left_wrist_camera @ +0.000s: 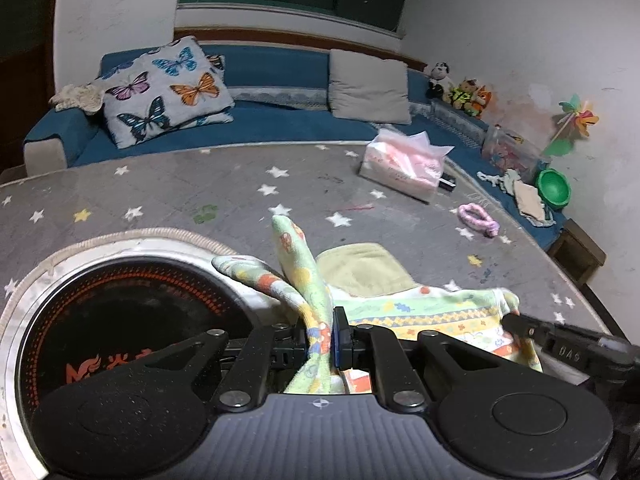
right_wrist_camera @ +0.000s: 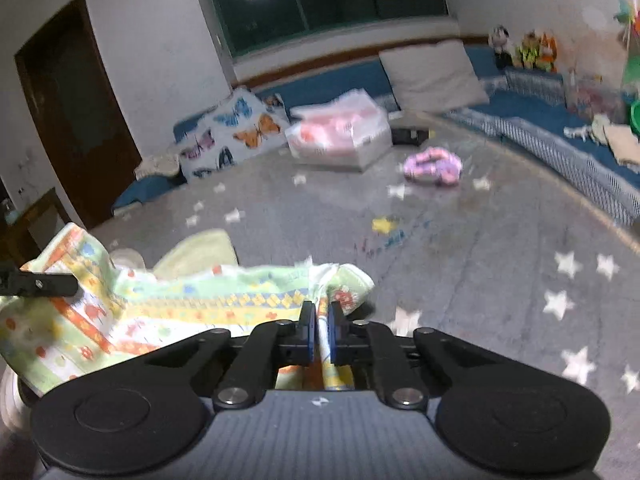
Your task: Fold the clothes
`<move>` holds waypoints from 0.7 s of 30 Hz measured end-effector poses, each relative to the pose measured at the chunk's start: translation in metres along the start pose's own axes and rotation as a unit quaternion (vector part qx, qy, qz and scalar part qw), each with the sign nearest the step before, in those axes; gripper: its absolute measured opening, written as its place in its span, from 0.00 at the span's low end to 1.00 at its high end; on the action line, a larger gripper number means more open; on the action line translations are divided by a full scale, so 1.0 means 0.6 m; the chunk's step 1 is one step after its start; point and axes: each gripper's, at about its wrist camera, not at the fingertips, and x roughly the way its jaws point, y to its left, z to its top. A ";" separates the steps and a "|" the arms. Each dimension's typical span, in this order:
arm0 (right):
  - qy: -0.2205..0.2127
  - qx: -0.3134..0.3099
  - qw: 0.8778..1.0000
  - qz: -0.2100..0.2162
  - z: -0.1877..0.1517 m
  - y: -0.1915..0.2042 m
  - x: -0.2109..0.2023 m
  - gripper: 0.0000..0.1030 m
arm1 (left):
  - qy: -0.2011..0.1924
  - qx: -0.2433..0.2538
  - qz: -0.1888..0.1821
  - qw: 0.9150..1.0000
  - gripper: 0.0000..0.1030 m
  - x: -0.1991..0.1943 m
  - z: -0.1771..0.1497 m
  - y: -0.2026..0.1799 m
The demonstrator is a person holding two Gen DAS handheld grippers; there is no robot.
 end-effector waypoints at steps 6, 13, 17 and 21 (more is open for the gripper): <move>-0.043 -0.024 0.998 -0.041 0.050 -0.013 -0.048 0.04 | -0.004 0.012 -0.029 0.999 0.10 0.011 0.013 -0.036; -0.019 -0.019 0.994 -0.106 0.052 -0.061 -0.036 0.04 | 0.032 0.032 -0.016 0.999 0.16 0.068 -0.006 -0.061; 0.003 -0.005 0.991 -0.131 0.035 -0.084 -0.022 0.09 | 0.036 0.042 0.017 0.998 0.40 0.072 -0.011 -0.049; 0.000 -0.011 0.996 -0.093 0.038 -0.068 -0.019 0.09 | 0.017 0.048 0.029 0.998 0.39 0.064 0.002 -0.045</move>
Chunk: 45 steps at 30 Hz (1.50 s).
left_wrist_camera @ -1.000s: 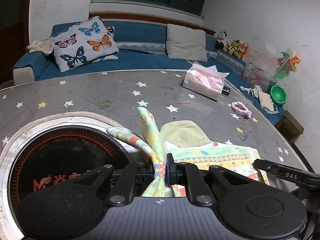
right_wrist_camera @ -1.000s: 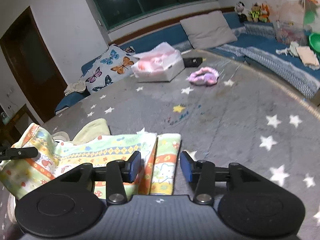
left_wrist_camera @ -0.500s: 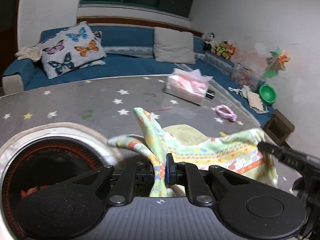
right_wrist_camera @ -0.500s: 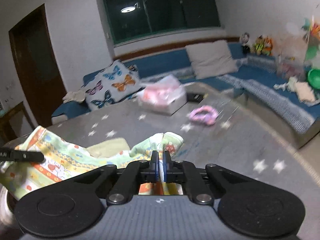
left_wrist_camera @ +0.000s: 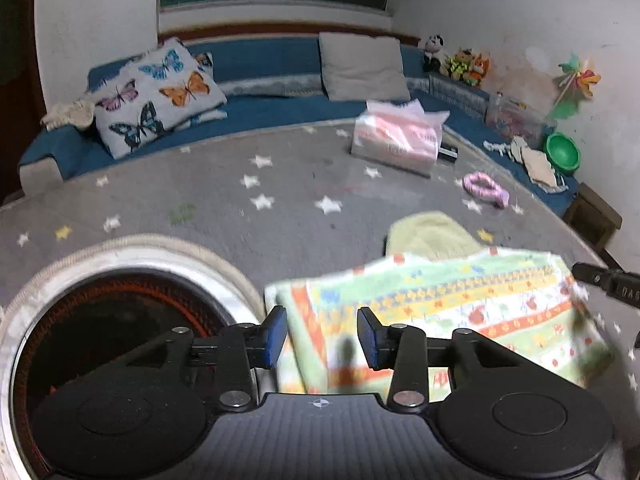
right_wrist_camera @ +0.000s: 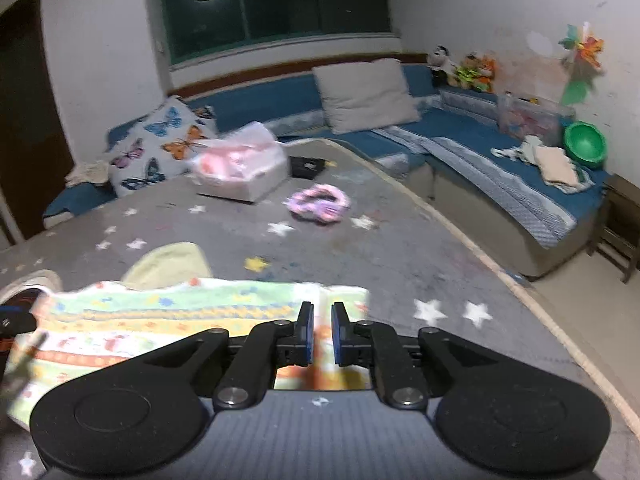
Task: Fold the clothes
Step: 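Lay the folded shirt flat on the table and open both grippers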
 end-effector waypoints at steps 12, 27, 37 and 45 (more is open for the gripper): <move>0.027 -0.009 0.997 0.077 0.005 0.080 0.073 0.11 | 0.008 0.015 -0.063 0.998 0.18 0.075 0.028 -0.047; 0.021 -0.059 0.996 0.060 -0.003 0.112 0.067 0.50 | 0.029 0.014 -0.061 0.998 0.19 0.099 0.016 -0.051; 0.028 -0.085 0.993 0.074 -0.050 0.135 0.002 0.63 | 0.010 0.037 -0.043 0.998 0.45 0.031 -0.028 -0.053; 0.016 -0.105 0.992 0.064 -0.101 0.149 -0.055 0.71 | -0.001 0.044 -0.030 0.999 0.52 -0.024 -0.091 -0.046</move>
